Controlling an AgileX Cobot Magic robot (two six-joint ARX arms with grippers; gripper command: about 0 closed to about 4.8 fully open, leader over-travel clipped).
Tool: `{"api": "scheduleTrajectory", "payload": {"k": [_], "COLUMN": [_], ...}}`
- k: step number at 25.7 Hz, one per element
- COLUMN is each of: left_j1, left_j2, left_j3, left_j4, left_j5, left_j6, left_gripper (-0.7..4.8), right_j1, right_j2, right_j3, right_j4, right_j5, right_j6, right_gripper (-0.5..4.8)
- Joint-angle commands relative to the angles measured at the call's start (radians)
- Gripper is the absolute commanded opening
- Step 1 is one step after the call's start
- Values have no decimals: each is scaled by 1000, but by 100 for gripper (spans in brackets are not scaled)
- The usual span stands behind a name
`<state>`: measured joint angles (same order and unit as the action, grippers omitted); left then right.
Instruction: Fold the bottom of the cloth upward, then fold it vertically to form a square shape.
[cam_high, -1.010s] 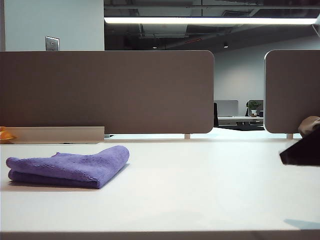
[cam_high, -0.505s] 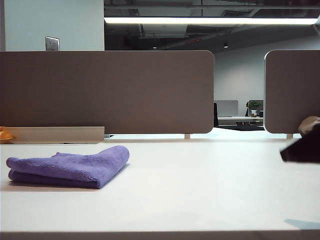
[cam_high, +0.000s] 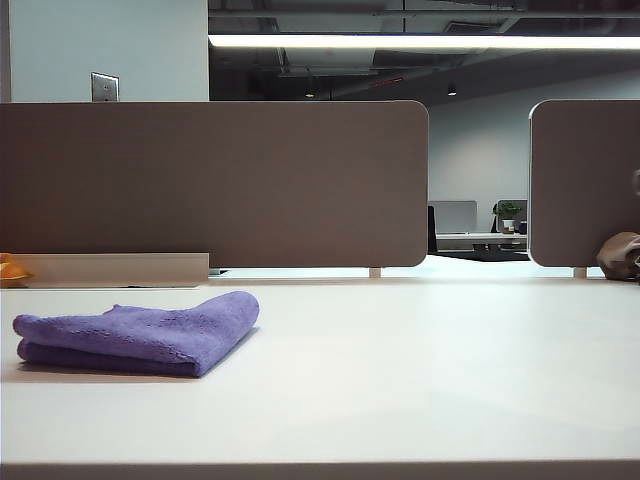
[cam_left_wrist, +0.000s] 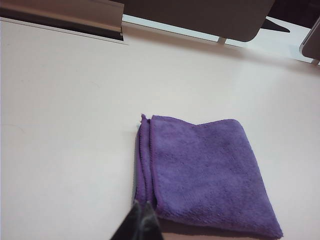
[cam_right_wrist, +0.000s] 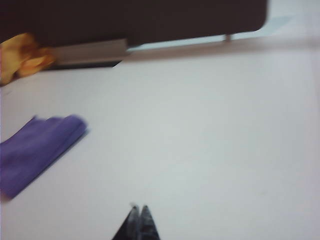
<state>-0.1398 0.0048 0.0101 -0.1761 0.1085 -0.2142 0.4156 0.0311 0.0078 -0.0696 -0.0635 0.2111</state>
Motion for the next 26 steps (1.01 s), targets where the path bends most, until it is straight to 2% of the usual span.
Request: {"api": "scheduleTrajectory", "payload": {"k": [1, 4, 8, 26], "left_j1": [20, 97, 155, 160], "left_j2": [0, 0, 0, 0], "left_j3": [-3, -3, -3, -3], "left_j4": [3, 4, 4, 3], "left_j5": [2, 2, 0, 0], "left_j6": [1, 1, 1, 1], "left_gripper": [-3, -3, -3, -3], "right_j1": [-101, -188, -233, -250], "right_j2": [-29, -29, -29, -29], "right_j3": [-7, -7, -7, -7], "right_j4": [24, 18, 18, 17], "right_j5": [2, 2, 2, 1], "right_j6": [-2, -2, -2, -2], "right_gripper": [-4, -4, -4, -4]}}
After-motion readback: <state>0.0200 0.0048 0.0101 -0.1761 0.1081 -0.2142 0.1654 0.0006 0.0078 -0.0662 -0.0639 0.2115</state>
